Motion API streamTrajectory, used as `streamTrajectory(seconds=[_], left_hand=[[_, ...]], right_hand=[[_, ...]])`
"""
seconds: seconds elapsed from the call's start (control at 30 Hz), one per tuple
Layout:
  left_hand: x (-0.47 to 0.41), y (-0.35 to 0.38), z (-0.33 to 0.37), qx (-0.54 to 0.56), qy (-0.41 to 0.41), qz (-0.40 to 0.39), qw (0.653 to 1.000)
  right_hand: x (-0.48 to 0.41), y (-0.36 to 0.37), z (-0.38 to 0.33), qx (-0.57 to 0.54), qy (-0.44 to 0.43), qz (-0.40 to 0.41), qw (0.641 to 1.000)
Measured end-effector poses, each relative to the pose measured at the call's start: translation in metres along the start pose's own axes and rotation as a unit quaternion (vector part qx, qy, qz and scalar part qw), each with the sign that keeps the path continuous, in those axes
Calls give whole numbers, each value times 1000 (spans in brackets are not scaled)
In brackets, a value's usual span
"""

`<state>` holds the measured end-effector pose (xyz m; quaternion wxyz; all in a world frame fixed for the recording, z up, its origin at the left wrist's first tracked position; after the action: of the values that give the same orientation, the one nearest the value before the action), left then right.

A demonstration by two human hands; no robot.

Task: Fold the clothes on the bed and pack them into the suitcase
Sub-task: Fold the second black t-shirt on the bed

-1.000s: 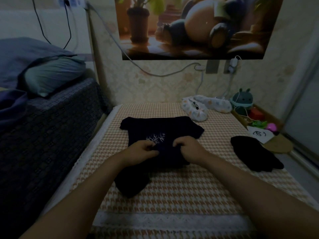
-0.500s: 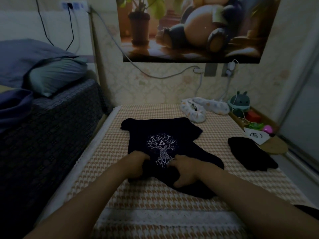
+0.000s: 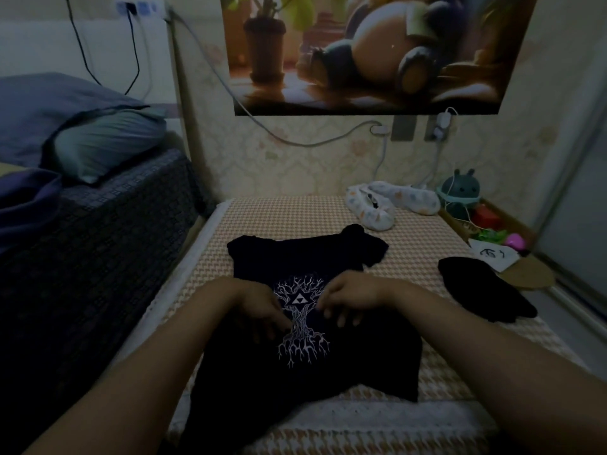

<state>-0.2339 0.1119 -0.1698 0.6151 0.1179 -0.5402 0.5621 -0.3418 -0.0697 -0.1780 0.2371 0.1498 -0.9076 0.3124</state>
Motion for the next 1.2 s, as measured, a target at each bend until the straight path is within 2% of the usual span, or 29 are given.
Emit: streamTrajectory(seconds=[0.1,0.17,0.2,0.3,0.4,0.53,0.6,0.67,0.7,0.73,0.77,0.8,0.83,0.87,0.93,0.97,1.0,1.03,1.1,1.13,1.2], left_hand=[[-23,-11,17,-37,109,145,983],[-39,-18,33,-70,144,215,963],[-47,-19,47,-79,163,225,957],[-83,-17,91,-96,201,190,956],[-125,-28,118,-138,171,251,943],[-173,-53,120,-67,89,315,943],[-189,-59,120,-77,56,323,942],[-194,-63,123,-101,34,326,939],[-193,-66,126,-100,38,333,937],[-190,-71,130,-83,60,345,933],[-184,-75,136,-41,100,353,930],[-183,-79,141,18,150,341,928],[-182,-80,149,72,203,298,930],[-177,-76,159,104,237,221,940],[-178,-64,170,104,233,38,966],[-180,-60,172,101,226,-16,969],[-181,-62,171,110,231,-25,966],[-179,-66,168,127,246,12,961],[-175,-85,153,133,258,168,942],[-173,-97,140,107,242,249,932],[-170,-117,106,16,181,351,919]], right_hand=[[0,-42,24,101,15,169,980],[-4,-67,50,175,66,202,961],[-7,-78,63,192,92,205,955],[-17,-102,89,257,155,221,928],[-34,-118,106,334,163,217,903],[-71,-131,117,329,130,235,905],[-85,-133,118,380,109,221,892],[-91,-137,119,460,85,217,857],[-91,-142,120,506,69,243,825],[-89,-150,123,544,50,279,790],[-86,-158,127,547,41,305,778],[-79,-166,132,539,67,334,771],[-70,-174,138,528,110,346,768],[-61,-178,142,532,184,329,759],[-51,-181,150,533,260,271,758],[-46,-179,151,527,287,230,766],[-46,-178,148,524,278,226,773],[-48,-175,141,519,262,231,781],[-54,-170,122,499,197,273,799],[-62,-166,116,487,142,296,809],[-79,-152,103,468,57,271,839]])
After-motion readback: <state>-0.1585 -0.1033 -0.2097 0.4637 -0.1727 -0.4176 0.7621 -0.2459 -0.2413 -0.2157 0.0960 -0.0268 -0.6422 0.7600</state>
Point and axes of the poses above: each hand's wrist, its own x-axis away from the middle knuckle, its own y-axis out of the palm, z = x × y, the point moved 2 cm from there along -x, towards the middle knuckle, and after that the axes turned 13 degrees about -z, right-handed, at the moved point
